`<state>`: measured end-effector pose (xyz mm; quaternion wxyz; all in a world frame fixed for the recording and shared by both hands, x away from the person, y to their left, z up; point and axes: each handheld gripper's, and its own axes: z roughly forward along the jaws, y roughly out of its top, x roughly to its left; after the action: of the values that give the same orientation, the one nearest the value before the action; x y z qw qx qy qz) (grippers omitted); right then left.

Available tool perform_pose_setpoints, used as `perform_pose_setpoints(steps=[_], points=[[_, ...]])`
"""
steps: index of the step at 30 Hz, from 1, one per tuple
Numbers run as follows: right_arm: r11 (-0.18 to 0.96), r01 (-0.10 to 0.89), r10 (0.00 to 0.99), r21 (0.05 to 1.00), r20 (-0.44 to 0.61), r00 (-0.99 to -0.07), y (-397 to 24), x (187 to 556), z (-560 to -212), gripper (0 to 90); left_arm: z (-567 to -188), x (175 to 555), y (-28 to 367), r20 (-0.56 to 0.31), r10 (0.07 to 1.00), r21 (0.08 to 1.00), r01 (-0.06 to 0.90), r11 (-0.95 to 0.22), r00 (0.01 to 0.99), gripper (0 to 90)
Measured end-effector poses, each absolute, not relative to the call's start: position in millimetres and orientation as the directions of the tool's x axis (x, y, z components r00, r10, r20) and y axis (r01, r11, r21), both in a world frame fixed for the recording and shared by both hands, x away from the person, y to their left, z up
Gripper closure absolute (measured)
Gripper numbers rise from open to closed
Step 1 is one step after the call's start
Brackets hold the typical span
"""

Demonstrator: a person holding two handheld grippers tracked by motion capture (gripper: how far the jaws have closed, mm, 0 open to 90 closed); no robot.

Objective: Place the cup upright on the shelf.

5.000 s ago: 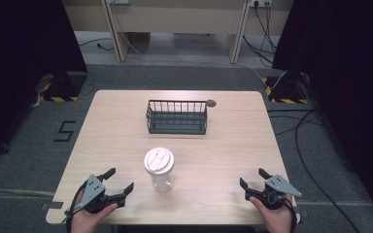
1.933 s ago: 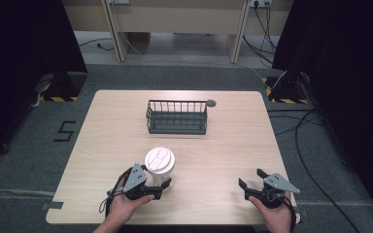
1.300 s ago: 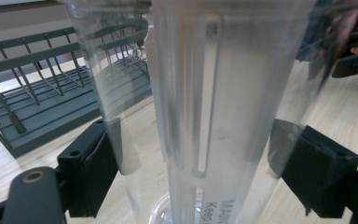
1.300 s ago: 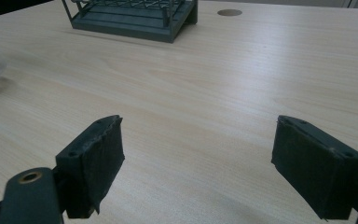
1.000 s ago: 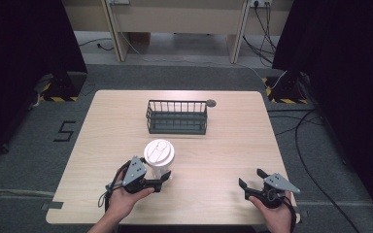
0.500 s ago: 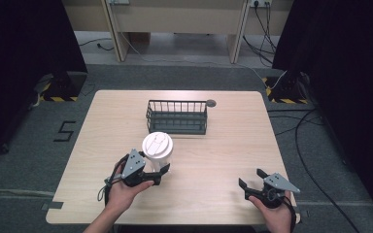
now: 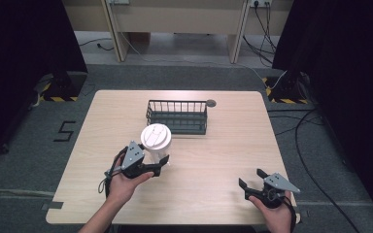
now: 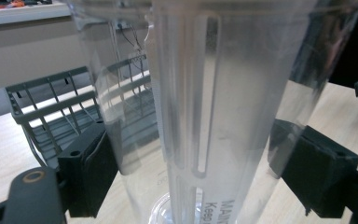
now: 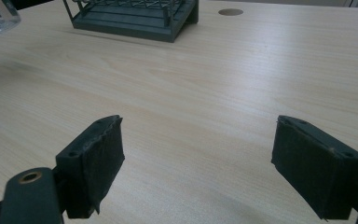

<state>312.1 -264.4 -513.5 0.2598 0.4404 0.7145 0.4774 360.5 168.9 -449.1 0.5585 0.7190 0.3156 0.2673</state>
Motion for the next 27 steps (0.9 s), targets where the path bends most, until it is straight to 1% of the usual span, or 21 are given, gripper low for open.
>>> perform_pose_setpoints(steps=[8, 14, 22, 27], points=[[0.157, 0.381, 0.877, 0.911, 0.049, -0.478, -264, 312, -514, 17.0, -443, 369, 168, 0.052, 0.757, 0.969, 0.151, -0.196, 0.652, 17.6], [0.142, 0.393, 0.877, 0.908, 0.069, -0.476, -265, 313, -514, 17.3, -442, 375, 165, 0.05, 0.757, 0.969, 0.153, -0.195, 0.651, 17.6], [0.157, 0.38, 0.877, 0.911, 0.048, -0.478, -265, 312, -514, 17.2, -434, 381, 161, 0.055, 0.757, 0.973, 0.137, -0.188, 0.651, 17.6], [0.153, 0.38, 0.877, 0.912, 0.052, -0.477, -265, 312, -514, 17.2, -429, 385, 160, 0.058, 0.759, 0.974, 0.13, -0.186, 0.648, 17.6]])
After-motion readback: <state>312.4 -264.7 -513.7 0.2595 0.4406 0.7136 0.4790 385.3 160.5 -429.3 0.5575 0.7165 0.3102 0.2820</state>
